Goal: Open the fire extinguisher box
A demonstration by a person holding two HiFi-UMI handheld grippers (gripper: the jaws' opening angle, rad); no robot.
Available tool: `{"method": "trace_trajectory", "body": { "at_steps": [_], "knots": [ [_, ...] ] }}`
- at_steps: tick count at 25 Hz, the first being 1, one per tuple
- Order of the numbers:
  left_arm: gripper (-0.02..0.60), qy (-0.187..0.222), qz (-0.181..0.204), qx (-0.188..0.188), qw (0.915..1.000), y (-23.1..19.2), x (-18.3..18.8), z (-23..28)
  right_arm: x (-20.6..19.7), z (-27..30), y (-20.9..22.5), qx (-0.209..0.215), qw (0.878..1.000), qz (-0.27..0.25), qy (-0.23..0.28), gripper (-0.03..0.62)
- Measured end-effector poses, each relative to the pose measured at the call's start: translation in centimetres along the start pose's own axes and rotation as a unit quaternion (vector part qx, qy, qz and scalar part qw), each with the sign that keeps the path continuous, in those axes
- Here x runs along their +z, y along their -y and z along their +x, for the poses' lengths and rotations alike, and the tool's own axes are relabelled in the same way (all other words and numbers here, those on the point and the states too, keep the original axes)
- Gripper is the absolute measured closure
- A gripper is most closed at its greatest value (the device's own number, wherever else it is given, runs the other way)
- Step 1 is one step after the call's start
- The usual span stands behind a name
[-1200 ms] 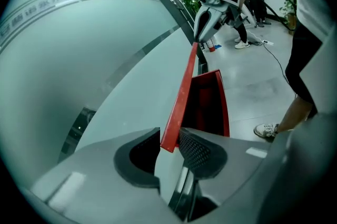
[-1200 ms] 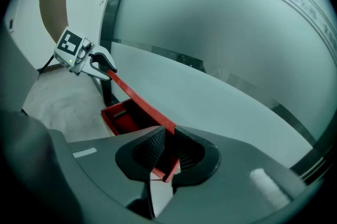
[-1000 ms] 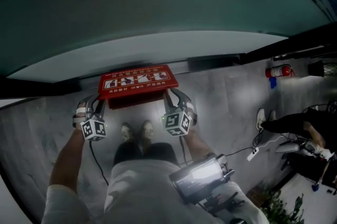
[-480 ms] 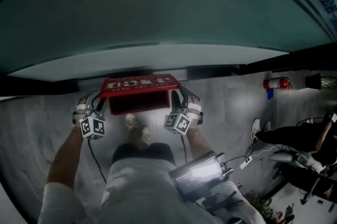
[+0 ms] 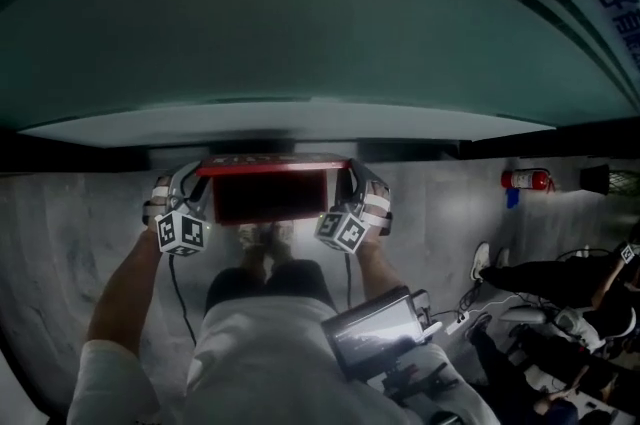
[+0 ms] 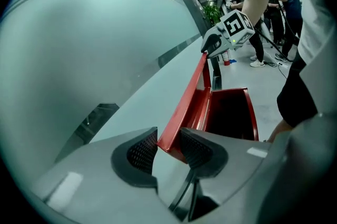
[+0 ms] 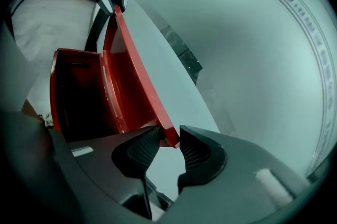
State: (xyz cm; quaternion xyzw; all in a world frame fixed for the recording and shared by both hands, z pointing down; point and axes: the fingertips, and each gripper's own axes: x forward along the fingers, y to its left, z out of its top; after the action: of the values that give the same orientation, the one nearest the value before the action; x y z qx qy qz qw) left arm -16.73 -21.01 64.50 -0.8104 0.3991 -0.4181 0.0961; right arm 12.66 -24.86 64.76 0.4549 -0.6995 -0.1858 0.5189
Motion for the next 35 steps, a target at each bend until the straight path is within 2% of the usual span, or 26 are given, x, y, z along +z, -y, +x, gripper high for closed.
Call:
{"method": "trace_trajectory", "body": {
  "at_steps": [12, 19, 27, 35],
  "knots": [
    [0.449, -0.017, -0.060, 0.037, 0.9974, -4.1, 0.6, 1.2, 1.8, 2.3, 2.2, -0.018, 0.999, -0.027, 0.034, 0.489],
    [0.437, -0.038, -0.113, 0.074, 0.9901, -7.4, -0.1, 5.6, 2.8, 7.2, 3.4, -0.002, 0.999, -0.040, 0.032, 0.500],
    [0.437, -0.053, -0.133, 0.092, 0.9854, -8.9, -0.2, 5.8, 3.6, 8.2, 3.8, 0.001, 0.998, -0.046, 0.034, 0.503],
    [0.437, -0.065, -0.151, 0.113, 0.9799, -8.7, -0.2, 6.3, 3.5, 8.6, 4.0, -0.001, 0.999, -0.025, 0.034, 0.499]
  ]
}}
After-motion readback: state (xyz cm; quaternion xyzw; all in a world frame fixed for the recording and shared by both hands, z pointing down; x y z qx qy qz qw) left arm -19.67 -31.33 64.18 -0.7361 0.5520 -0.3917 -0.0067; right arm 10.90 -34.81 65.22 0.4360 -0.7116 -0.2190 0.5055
